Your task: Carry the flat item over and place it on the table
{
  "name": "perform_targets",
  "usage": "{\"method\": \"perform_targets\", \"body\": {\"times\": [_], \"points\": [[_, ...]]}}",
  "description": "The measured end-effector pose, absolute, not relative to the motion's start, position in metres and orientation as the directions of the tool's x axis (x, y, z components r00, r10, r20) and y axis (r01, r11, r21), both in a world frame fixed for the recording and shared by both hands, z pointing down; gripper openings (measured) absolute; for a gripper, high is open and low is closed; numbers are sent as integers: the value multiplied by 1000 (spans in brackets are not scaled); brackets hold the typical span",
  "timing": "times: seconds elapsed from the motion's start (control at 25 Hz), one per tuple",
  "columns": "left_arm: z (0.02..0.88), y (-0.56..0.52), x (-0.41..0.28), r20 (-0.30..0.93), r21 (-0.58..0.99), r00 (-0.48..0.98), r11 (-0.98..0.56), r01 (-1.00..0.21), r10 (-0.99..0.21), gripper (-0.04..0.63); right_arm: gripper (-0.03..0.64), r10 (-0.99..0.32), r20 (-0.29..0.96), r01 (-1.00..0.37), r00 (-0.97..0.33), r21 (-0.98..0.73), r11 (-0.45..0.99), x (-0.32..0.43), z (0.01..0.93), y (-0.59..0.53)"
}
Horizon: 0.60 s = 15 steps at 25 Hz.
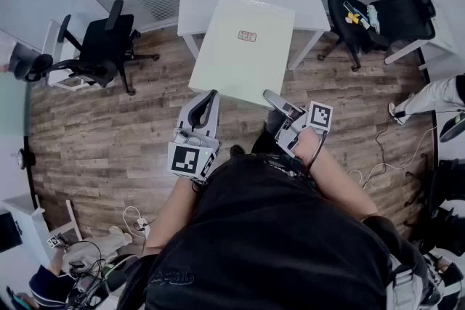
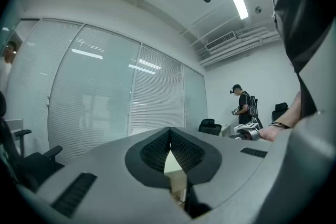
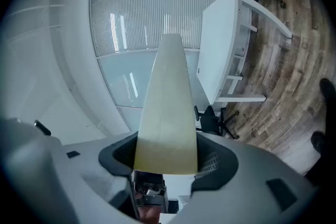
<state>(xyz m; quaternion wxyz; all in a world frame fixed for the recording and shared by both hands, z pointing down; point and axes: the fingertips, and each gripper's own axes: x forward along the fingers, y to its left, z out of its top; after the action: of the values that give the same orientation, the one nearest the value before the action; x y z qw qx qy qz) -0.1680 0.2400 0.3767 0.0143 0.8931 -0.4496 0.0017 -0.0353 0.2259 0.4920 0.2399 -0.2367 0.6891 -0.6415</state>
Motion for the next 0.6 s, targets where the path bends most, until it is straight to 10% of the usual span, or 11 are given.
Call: {"method": "perform_targets", "body": {"times": [0.6], "points": [[383, 226, -165, 16, 40, 585, -584, -811, -811, 13, 295, -644, -28, -26, -764, -997, 73, -25, 495, 209]]}}
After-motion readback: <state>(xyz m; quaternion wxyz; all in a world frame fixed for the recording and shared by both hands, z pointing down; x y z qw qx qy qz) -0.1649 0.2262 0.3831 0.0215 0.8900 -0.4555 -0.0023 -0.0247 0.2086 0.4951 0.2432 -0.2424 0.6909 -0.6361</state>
